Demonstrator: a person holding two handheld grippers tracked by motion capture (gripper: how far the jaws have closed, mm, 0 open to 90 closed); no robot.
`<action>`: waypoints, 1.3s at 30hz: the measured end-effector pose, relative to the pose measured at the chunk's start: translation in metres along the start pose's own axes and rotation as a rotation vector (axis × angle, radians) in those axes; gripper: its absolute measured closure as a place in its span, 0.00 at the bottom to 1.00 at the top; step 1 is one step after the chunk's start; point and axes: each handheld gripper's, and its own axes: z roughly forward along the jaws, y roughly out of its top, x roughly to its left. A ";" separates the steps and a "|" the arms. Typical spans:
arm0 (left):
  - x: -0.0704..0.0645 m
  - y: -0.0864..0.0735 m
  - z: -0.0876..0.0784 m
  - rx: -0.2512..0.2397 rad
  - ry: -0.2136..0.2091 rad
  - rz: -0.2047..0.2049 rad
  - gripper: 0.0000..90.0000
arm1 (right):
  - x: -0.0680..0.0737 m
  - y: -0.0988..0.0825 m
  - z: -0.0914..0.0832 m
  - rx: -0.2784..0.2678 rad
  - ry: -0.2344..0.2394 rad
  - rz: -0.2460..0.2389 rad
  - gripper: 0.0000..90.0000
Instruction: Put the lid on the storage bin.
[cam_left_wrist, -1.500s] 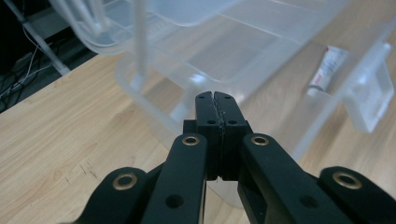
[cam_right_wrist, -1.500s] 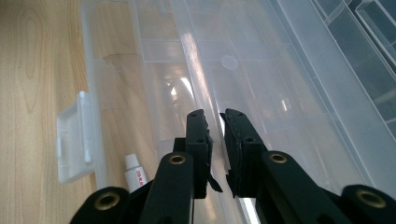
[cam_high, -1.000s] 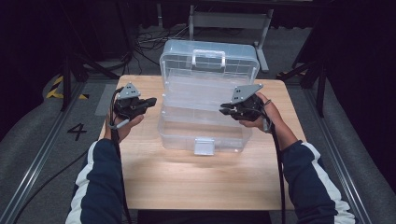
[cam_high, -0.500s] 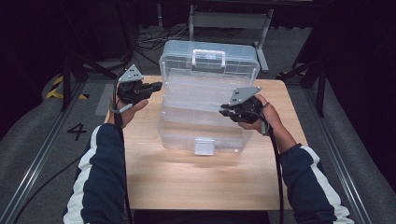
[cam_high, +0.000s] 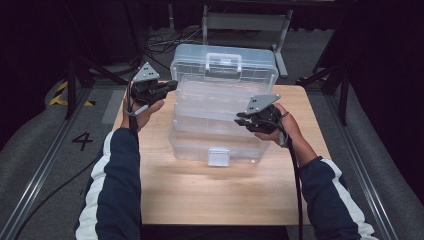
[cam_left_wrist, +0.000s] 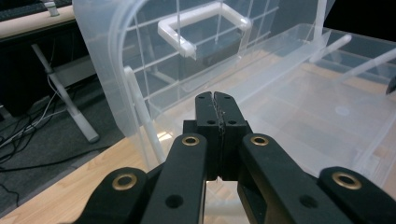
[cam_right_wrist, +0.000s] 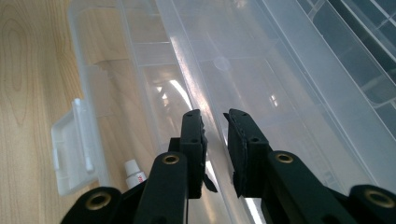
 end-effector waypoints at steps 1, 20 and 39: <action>0.001 0.003 0.000 -0.002 0.006 -0.006 1.00 | 0.001 0.000 0.000 0.001 -0.005 -0.007 0.84; -0.001 0.001 -0.002 -0.015 0.009 -0.020 1.00 | 0.003 -0.011 -0.007 0.028 0.021 -0.011 0.82; -0.006 0.000 -0.005 0.010 0.007 0.012 1.00 | -0.003 -0.053 -0.048 -0.040 -0.037 0.063 0.84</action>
